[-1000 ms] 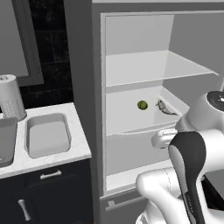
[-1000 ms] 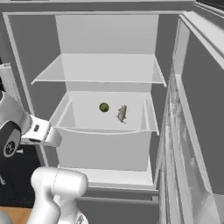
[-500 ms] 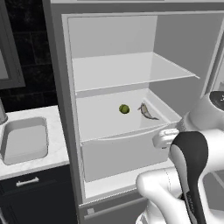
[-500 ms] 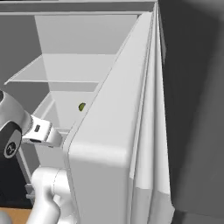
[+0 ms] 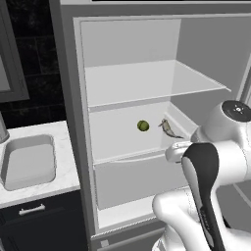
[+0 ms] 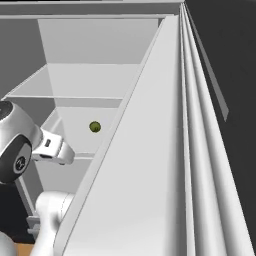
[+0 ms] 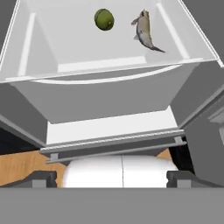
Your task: Place one lime and one fish in each tupperware on the nearby counter, to pack two identical lunches.
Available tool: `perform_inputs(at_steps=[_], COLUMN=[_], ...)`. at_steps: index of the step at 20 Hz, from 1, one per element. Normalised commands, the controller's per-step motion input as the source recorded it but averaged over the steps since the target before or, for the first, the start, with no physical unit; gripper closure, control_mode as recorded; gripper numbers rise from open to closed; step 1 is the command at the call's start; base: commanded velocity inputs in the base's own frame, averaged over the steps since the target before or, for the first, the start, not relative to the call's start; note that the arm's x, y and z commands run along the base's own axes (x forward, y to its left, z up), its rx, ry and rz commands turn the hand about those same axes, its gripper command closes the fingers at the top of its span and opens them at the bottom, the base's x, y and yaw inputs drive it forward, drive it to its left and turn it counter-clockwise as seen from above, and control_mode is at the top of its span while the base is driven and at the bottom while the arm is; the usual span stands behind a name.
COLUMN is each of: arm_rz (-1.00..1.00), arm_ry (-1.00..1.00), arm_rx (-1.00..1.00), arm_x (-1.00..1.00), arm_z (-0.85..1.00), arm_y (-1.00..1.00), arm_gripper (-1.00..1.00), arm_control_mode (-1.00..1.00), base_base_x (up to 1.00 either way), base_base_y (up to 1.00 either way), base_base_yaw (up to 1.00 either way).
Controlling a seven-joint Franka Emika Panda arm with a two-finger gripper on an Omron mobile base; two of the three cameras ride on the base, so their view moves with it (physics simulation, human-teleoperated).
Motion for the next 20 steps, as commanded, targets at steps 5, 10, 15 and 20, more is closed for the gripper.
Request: perform_inputs(at_steps=[5,10,15,20], arm_rz=[0.0,0.0,0.0,0.0], arm_ry=[-0.11,-0.11,-0.02,-0.1], arm_rx=[0.0,-0.01,-0.07,-0.09], arm_x=[0.51,0.36,0.53,0.71], arm_z=[-0.31,-0.42,-0.49,-0.48], arm_y=[-0.06,-0.56,-0.59,-0.13], arm_gripper=[-1.0,-1.0,-1.0,-1.0], arm_control_mode=[-1.0,-1.0,-1.0,-1.0], base_base_x=[0.0,0.0,0.0,0.0], base_base_y=[0.0,0.0,0.0,0.0], base_base_yaw=[0.0,0.0,0.0,0.0])
